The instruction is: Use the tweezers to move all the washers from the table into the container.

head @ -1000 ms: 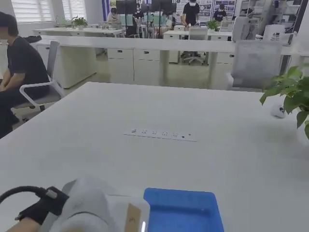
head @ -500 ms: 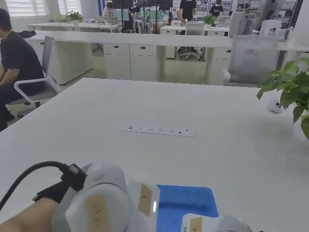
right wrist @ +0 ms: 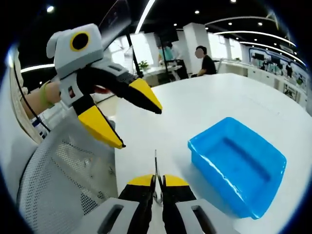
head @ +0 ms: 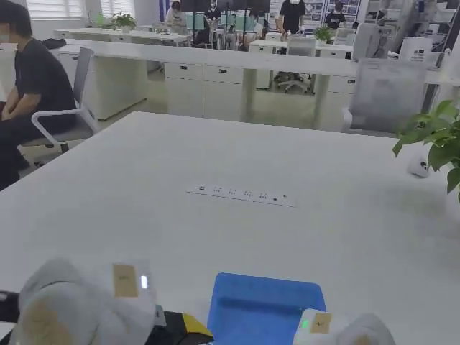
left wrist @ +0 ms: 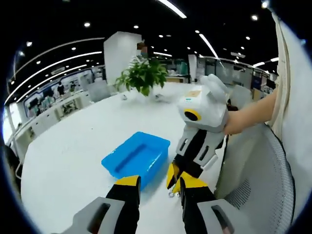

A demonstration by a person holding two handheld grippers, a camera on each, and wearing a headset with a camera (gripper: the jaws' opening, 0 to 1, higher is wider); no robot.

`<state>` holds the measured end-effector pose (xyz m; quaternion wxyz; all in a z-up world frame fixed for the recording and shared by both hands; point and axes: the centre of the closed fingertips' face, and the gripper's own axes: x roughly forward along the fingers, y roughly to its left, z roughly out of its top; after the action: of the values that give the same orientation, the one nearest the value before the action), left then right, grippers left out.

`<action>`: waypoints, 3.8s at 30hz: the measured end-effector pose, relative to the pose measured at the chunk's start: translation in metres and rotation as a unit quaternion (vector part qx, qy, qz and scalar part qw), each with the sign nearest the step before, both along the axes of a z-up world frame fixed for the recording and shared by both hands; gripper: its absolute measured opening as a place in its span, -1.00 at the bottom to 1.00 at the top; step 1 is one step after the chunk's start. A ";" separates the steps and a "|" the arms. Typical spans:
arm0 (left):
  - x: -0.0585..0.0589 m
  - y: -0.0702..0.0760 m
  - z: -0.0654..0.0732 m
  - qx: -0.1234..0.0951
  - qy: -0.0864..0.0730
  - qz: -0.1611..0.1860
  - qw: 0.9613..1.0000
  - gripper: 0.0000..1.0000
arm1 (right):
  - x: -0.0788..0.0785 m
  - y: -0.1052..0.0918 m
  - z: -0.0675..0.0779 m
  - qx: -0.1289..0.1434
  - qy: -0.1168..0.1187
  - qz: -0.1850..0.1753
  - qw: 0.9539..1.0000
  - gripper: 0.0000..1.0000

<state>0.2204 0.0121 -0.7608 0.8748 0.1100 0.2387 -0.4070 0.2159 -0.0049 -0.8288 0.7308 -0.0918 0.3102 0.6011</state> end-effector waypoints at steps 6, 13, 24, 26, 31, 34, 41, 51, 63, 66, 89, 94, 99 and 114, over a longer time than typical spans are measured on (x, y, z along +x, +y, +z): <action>-0.006 0.025 -0.004 -0.030 -0.013 0.081 0.996 -0.22 | 0.003 -0.007 0.001 0.020 0.026 -0.032 0.999 -0.95; -0.012 0.033 0.003 -0.075 -0.028 0.129 0.988 -0.11 | 0.007 -0.018 0.017 0.074 0.072 -0.077 0.992 -0.95; -0.004 0.057 0.016 -0.136 -0.053 0.203 0.968 0.65 | 0.031 -0.042 0.062 0.096 0.043 -0.108 0.989 -0.95; -0.005 0.058 0.018 -0.140 -0.057 0.207 0.967 0.73 | 0.038 -0.046 0.069 0.097 0.032 -0.114 0.988 -0.95; -0.002 0.059 0.021 -0.111 -0.093 0.205 0.968 0.79 | 0.062 -0.054 0.079 0.091 0.009 -0.132 0.987 -0.95; -0.001 0.065 0.019 -0.097 -0.100 0.211 0.968 0.89 | 0.076 -0.058 0.080 0.084 -0.003 -0.147 0.986 -0.94; -0.002 0.066 0.016 -0.078 -0.102 0.205 0.970 0.92 | 0.103 -0.068 0.074 0.064 -0.031 -0.174 0.982 -0.94; -0.001 0.076 0.013 -0.065 -0.102 0.216 0.969 0.87 | 0.122 -0.066 0.068 0.038 -0.055 -0.191 0.979 -0.94; 0.000 0.077 0.006 -0.055 -0.086 0.215 0.971 0.80 | 0.136 -0.060 0.050 0.022 -0.049 -0.187 0.981 -0.94; 0.000 0.076 0.004 -0.057 -0.079 0.214 0.972 0.79 | 0.138 -0.061 0.043 0.014 -0.048 -0.183 0.982 -0.95; 0.006 0.086 -0.005 -0.034 -0.069 0.234 0.969 0.69 | 0.147 -0.068 0.014 0.008 -0.037 -0.199 0.979 -0.94; 0.005 0.083 -0.006 -0.027 -0.069 0.227 0.971 0.69 | 0.149 -0.070 0.010 -0.002 -0.047 -0.195 0.980 -0.94; 0.004 0.082 -0.004 -0.029 -0.071 0.225 0.971 0.68 | 0.149 -0.071 0.013 -0.004 -0.061 -0.195 0.979 -0.94; 0.004 0.081 -0.001 -0.034 -0.076 0.223 0.971 0.68 | 0.125 -0.072 0.054 0.052 -0.068 -0.211 0.974 -0.94</action>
<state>0.2246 0.0926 -0.7619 0.9625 0.0545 0.1758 -0.1995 0.3414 -0.0765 -0.7751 0.8642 -0.0270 0.2408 0.4410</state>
